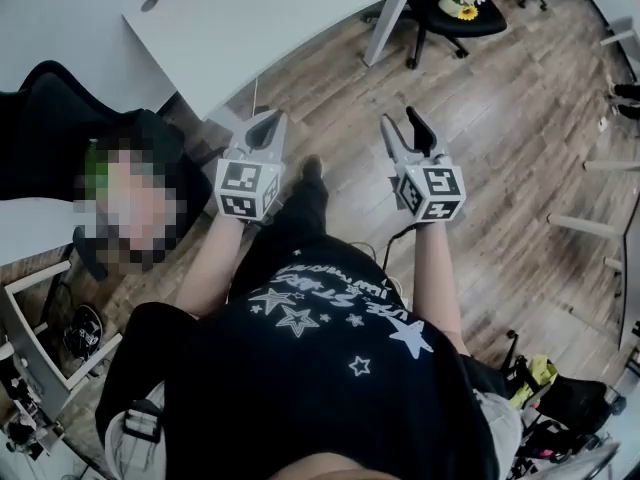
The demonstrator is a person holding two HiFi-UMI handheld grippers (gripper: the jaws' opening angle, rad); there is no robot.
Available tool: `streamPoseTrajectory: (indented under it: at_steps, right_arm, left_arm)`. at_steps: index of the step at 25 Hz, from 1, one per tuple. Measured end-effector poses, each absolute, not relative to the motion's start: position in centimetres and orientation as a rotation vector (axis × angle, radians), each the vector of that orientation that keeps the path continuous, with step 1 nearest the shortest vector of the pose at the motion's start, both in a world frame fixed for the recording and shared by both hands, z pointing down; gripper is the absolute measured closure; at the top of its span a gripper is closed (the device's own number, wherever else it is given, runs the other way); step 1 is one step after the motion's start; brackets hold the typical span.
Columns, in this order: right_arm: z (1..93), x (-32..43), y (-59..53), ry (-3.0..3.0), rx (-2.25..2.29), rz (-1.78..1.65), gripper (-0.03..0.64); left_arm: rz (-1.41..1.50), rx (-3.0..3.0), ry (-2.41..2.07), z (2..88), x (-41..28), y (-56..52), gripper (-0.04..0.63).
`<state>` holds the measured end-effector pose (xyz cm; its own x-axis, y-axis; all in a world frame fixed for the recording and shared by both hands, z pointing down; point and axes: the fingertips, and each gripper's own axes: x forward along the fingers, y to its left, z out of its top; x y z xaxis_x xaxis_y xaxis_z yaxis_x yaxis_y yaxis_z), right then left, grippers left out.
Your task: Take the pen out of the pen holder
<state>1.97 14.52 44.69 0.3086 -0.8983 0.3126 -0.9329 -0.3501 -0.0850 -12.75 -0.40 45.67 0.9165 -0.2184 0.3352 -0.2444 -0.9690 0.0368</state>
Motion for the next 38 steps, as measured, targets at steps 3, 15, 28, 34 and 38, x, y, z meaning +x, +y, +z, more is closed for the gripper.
streamPoseTrajectory:
  at_steps: [3, 15, 28, 34, 38]
  right_arm:
    - [44.6, 6.2, 11.1, -1.714, 2.441, 0.485, 0.407]
    - [44.3, 17.8, -4.1, -1.78, 2.392, 0.538, 0.407]
    - [43.7, 28.3, -15.6, -1.99, 2.219, 0.458, 0.407]
    - [43.1, 32.5, -22.8, -2.184, 2.043, 0.442, 0.407]
    - [43.1, 34.0, -26.6, -2.273, 1.933, 0.421, 0.407]
  left_arm:
    - [0.531, 2.968, -0.387, 46.2, -9.0, -4.2, 0.584]
    - [0.557, 2.945, -0.458, 45.6, 1.3, -17.9, 0.584]
    - [0.538, 2.891, -0.745, 45.0, 8.1, -25.2, 0.584]
    - [0.515, 2.816, -0.991, 43.9, 11.1, -27.8, 0.584]
    - [0.511, 2.748, -1.117, 43.6, 12.2, -28.6, 0.584]
